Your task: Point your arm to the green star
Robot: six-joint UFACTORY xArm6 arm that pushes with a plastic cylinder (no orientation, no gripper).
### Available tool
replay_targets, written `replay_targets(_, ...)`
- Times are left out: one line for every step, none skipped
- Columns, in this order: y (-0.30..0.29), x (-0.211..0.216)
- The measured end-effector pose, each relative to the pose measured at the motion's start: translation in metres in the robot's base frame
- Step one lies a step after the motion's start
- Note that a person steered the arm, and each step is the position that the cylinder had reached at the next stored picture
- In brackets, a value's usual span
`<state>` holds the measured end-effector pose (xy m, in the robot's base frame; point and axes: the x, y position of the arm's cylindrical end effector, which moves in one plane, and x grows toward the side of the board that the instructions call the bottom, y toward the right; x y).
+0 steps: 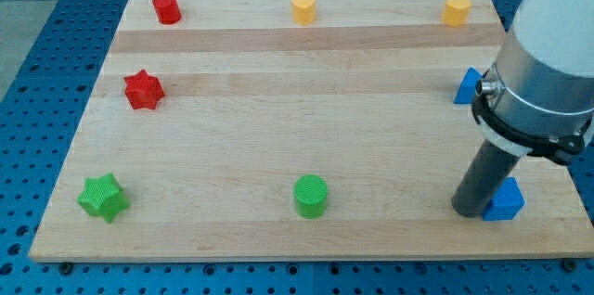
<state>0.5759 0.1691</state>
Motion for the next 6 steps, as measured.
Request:
replay_targets(0.0,0.001)
replay_targets(-0.024,0.037)
replay_targets(-0.047,0.043)
replay_targets(-0.099,0.042)
replay_targets(-0.142,0.042)
replay_targets(-0.208,0.043)
